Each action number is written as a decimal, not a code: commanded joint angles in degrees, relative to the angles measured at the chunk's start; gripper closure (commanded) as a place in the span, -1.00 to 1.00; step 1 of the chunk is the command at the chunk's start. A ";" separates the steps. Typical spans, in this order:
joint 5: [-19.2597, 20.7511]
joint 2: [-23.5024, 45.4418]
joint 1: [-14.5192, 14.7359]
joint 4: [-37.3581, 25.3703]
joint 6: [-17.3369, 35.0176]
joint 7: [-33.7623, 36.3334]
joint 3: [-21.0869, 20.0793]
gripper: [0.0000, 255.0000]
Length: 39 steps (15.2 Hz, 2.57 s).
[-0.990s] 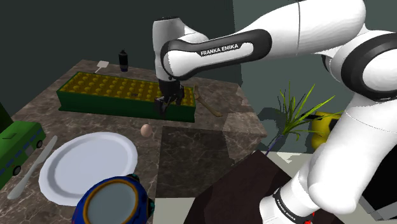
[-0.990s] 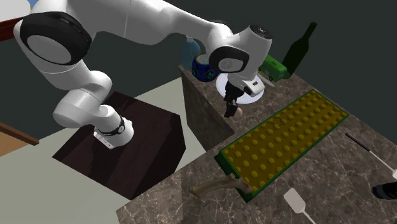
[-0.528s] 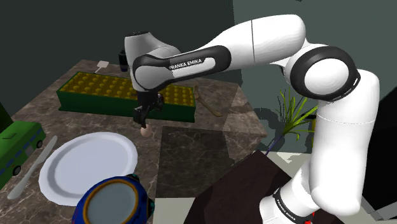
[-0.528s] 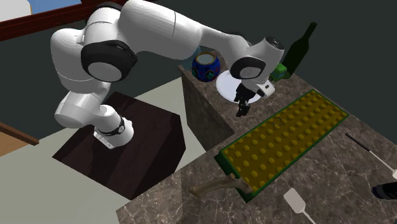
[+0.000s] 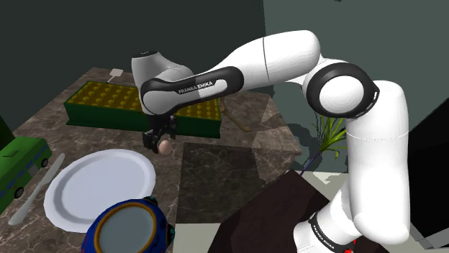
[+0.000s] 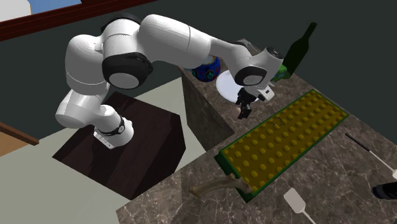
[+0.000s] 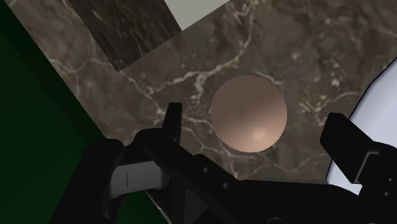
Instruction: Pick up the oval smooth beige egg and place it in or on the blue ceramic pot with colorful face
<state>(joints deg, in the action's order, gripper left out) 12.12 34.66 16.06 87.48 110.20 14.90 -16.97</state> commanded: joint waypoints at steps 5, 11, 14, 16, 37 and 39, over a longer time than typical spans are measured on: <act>0.24 0.48 -0.17 1.28 1.77 0.05 0.17 -1.00; 0.24 0.48 -0.16 1.27 1.76 0.05 0.17 1.00; 0.24 0.49 -0.16 1.25 1.75 0.05 0.17 1.00; 0.24 0.50 -0.16 1.24 1.74 0.04 0.18 1.00; -1.52 -4.70 -0.37 -4.79 -9.24 -1.30 -0.81 1.00; -1.65 -5.06 -0.33 -5.79 -10.58 -1.43 -0.88 1.00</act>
<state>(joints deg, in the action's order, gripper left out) 10.62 30.16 15.79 81.70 100.18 13.53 -17.77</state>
